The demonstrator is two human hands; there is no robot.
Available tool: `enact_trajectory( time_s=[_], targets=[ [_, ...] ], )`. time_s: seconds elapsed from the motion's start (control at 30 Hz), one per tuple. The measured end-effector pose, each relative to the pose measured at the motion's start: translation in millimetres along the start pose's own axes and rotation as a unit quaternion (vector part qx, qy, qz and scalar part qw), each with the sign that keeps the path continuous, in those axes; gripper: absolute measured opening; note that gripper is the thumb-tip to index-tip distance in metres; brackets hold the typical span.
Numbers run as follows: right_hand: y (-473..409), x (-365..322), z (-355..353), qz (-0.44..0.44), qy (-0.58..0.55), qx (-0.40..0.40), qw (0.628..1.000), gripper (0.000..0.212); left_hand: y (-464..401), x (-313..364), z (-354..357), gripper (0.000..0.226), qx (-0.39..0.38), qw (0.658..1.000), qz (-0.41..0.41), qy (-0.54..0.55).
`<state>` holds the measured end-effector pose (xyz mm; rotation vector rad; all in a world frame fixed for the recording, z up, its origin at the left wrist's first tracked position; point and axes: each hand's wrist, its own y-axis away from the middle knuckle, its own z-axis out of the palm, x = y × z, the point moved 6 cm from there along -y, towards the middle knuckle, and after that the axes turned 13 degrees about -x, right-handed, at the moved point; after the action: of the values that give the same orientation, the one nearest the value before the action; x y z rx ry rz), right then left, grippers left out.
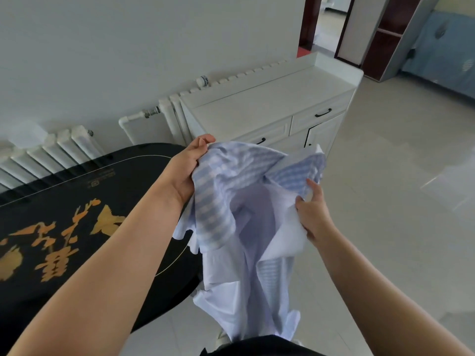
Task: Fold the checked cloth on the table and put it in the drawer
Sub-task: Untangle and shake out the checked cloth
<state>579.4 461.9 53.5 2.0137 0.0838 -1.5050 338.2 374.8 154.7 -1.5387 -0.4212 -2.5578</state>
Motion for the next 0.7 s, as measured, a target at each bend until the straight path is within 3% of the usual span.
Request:
enact_trajectory(
  time_s=[0.1, 0.2, 0.33, 0.4, 0.5, 0.7],
  targets=[
    [7.0, -4.9, 34.6, -0.046, 0.157, -0.109, 0.980, 0.046, 5.6, -7.9, 8.7, 0.030, -0.002, 0.999, -0.006, 0.051],
    [16.0, 12.0, 76.7, 0.004, 0.217, -0.258, 0.942, 0.052, 8.4, -11.0, 21.3, 0.028, -0.005, 0.994, -0.008, 0.109],
    [29.4, 6.9, 87.4, 0.056, 0.065, -0.332, 0.939, 0.029, 10.3, -12.1, 33.5, 0.026, -0.003, 0.989, -0.009, 0.147],
    [31.7, -6.7, 77.2, 0.041, -0.029, -0.312, 0.949, 0.022, 9.8, -13.1, 27.0, 0.027, 0.035, 0.991, 0.004, 0.127],
    [26.6, -10.6, 63.1, 0.031, -0.209, -0.230, 0.950, 0.033, 10.7, -17.2, 10.5, 0.028, 0.126, 0.986, 0.027, 0.107],
    [42.2, -14.2, 68.3, 0.000, -0.142, -0.225, 0.964, 0.068, 14.2, -30.4, -5.7, 0.033, 0.248, 0.963, -0.007, 0.103]
  ],
)
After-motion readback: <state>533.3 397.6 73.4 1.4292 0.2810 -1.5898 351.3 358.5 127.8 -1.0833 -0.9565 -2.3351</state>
